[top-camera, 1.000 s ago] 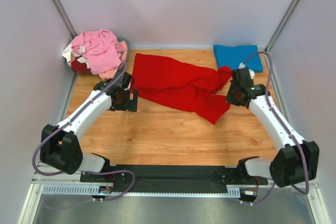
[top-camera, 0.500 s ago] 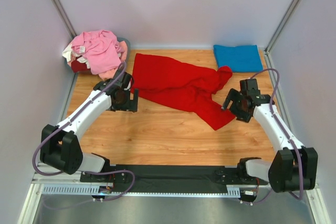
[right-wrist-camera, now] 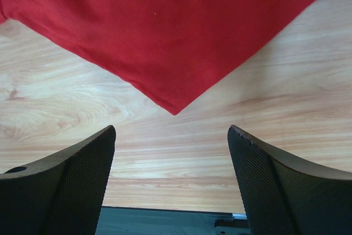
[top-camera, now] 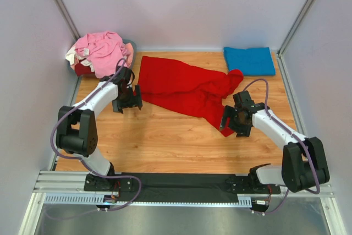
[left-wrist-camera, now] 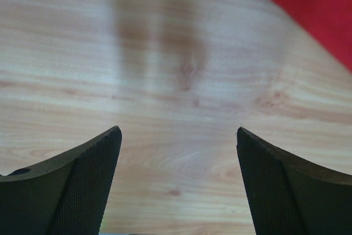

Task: Fold and stack the t-shirts
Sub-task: Flatten the tshirt out

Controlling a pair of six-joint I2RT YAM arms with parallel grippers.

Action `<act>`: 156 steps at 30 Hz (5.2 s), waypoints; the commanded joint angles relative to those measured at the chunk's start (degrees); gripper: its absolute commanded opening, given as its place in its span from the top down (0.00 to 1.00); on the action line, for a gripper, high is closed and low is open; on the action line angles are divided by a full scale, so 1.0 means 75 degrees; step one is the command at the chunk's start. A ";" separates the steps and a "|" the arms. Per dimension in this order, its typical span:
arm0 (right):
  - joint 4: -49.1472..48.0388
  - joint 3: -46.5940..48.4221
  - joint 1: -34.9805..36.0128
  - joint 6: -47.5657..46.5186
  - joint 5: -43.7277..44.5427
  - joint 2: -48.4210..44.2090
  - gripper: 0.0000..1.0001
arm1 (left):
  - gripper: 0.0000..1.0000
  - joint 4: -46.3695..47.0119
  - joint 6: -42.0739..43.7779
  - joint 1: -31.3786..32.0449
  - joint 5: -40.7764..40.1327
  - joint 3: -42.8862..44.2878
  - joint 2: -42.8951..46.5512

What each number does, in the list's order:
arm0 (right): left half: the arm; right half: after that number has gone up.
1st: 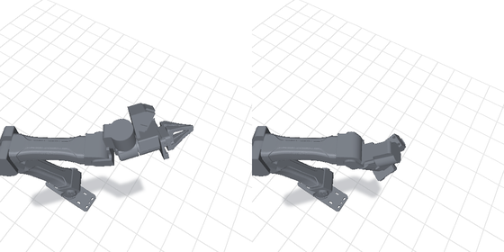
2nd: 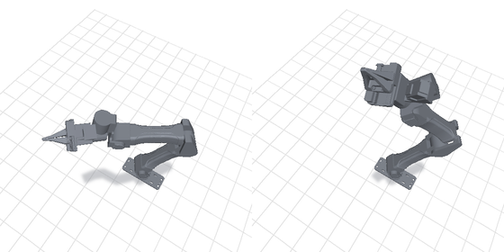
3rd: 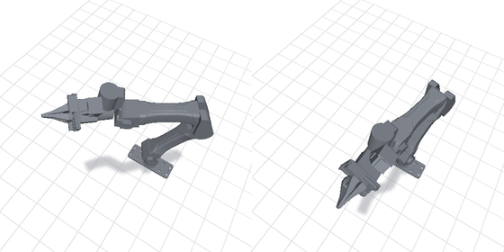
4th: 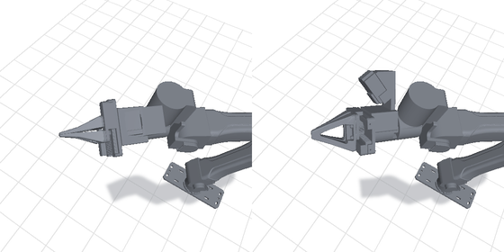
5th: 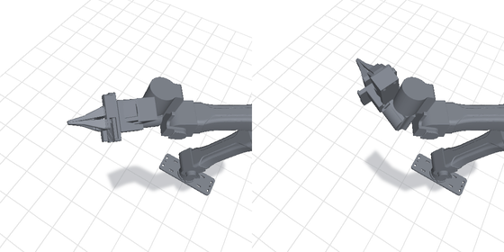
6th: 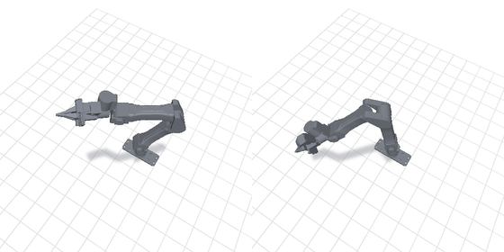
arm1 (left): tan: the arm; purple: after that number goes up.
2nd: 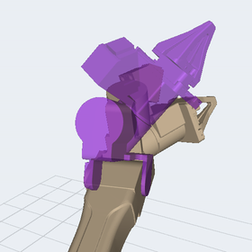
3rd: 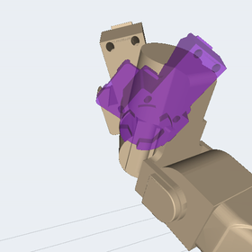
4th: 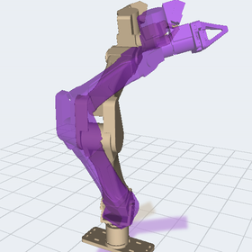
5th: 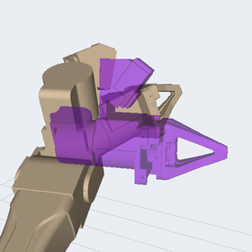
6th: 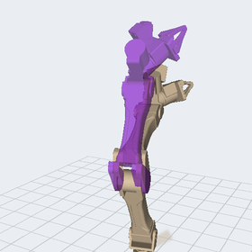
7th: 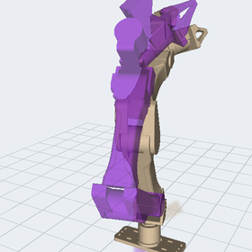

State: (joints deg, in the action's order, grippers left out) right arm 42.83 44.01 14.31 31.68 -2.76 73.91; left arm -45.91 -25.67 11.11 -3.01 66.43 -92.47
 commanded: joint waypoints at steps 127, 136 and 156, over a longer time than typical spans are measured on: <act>0.0184 0.1456 -0.0126 -0.0896 0.0521 0.0188 1.00 | 0.91 0.1586 -0.0656 0.1553 -0.0173 -0.1863 -0.0374; 0.0395 0.1760 -0.0115 -0.0873 0.0673 -0.0150 1.00 | 1.00 0.1236 -0.0421 0.1588 -0.0080 -0.1511 0.0395; 0.2014 0.5849 -0.0126 -0.0661 -0.0077 -0.5022 1.00 | 1.00 -0.1603 0.1723 0.1682 0.1922 0.4229 0.6291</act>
State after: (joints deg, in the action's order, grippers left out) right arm 57.82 83.11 13.52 27.44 -2.09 41.63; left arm -57.30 -18.00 23.59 3.49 93.78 -48.34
